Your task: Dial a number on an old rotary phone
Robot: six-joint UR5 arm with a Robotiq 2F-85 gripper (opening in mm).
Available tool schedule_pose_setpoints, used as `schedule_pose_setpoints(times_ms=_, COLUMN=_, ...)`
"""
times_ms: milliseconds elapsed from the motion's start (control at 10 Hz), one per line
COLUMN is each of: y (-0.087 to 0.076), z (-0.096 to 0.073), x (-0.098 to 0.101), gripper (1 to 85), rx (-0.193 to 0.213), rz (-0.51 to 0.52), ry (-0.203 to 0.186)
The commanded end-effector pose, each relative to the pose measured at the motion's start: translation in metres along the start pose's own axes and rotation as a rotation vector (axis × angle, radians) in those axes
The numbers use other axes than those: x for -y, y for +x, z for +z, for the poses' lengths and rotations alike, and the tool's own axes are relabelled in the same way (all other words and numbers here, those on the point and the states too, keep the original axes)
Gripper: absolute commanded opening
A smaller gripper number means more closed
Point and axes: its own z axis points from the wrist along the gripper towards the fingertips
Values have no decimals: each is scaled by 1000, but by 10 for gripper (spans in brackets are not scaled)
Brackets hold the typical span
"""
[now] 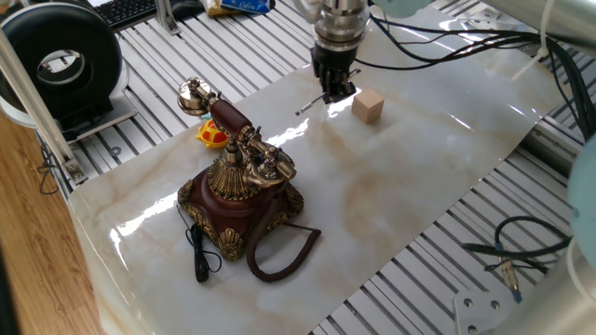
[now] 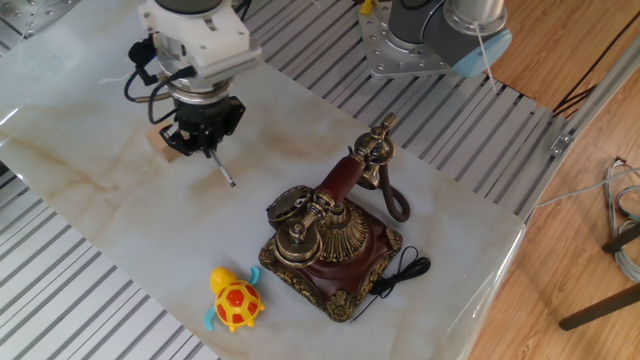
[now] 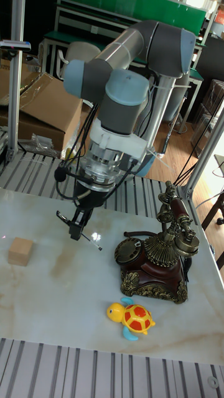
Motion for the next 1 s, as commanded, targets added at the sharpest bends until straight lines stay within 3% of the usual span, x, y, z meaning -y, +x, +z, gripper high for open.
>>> schedule_pose_setpoints(times_ms=0, y=-9, z=-10, x=-6, gripper=13, rx=-9, rz=17, ry=-7)
schedule_pose_setpoints(times_ms=300, y=-20, z=-10, x=-1, gripper=13, rx=32, rz=-37, ry=13)
schedule_pose_setpoints(times_ms=400, y=-18, z=-10, x=5, gripper=13, rx=25, rz=-37, ry=35)
schedule_pose_setpoints(times_ms=600, y=-19, z=-11, x=2, gripper=13, rx=18, rz=-34, ry=27)
schedule_pose_setpoints(times_ms=700, y=-33, z=-24, x=-7, gripper=13, rx=-14, rz=-39, ry=37)
schedule_pose_setpoints(times_ms=800, y=-48, z=-31, x=-16, gripper=13, rx=-19, rz=-32, ry=35)
schedule_pose_setpoints(times_ms=900, y=-51, z=-32, x=-18, gripper=13, rx=-28, rz=-32, ry=38)
